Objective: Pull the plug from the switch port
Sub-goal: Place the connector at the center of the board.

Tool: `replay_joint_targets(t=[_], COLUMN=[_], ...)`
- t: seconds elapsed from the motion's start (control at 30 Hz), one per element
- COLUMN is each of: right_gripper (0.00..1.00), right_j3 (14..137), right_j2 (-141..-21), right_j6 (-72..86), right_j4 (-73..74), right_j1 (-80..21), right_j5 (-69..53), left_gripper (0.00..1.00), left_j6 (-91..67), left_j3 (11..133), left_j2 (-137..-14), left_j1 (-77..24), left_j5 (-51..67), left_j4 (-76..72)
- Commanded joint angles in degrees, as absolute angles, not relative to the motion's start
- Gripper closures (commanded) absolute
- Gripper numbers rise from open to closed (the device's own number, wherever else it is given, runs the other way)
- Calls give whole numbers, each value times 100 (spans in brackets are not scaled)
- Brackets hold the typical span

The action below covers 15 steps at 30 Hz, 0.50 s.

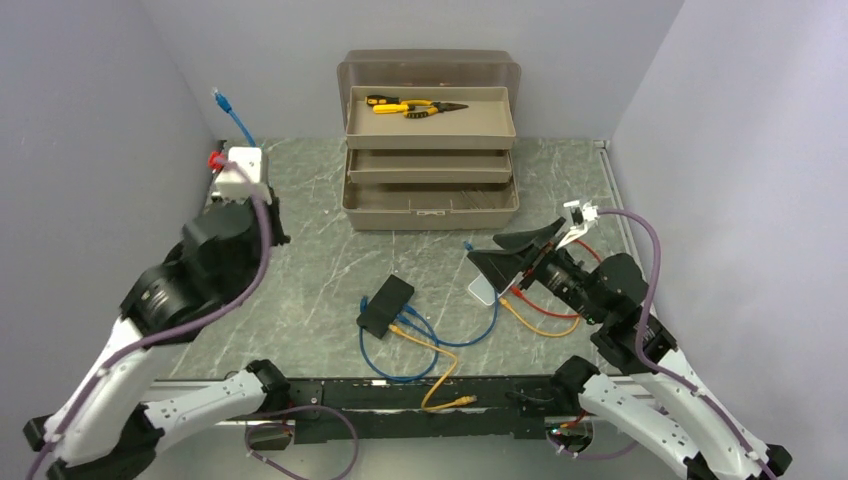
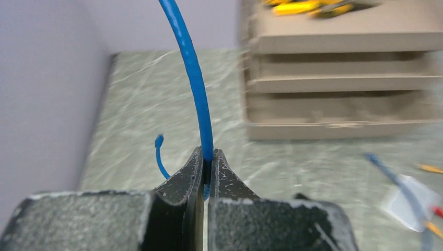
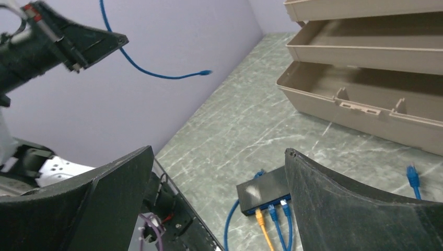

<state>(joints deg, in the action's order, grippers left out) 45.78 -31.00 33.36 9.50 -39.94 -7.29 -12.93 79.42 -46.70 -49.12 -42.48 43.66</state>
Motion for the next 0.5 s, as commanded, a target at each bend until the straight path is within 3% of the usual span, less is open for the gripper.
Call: replay_joint_targets(t=[0.0,0.27,0.47], right_gripper=[0,0,0], right_j3=[4353,3820,3661], right_j2=[-3178,-3367,-3366], right_j6=[3129,3517,3642], right_j4=[1005,401,448], right_j1=[-3982,-3982,-3979], right_j5=[-637,-1032,-1112], left_gripper=[100,100,100], left_j6=[-1235,-1351,-1689], left_j3=[8097,7367,7017], left_j2=[-5687,-7689,-9061], left_j1=[-3440,-546,51], left_j5=[-4006,-2387,-3031], left_j4=[5766,4801,4434])
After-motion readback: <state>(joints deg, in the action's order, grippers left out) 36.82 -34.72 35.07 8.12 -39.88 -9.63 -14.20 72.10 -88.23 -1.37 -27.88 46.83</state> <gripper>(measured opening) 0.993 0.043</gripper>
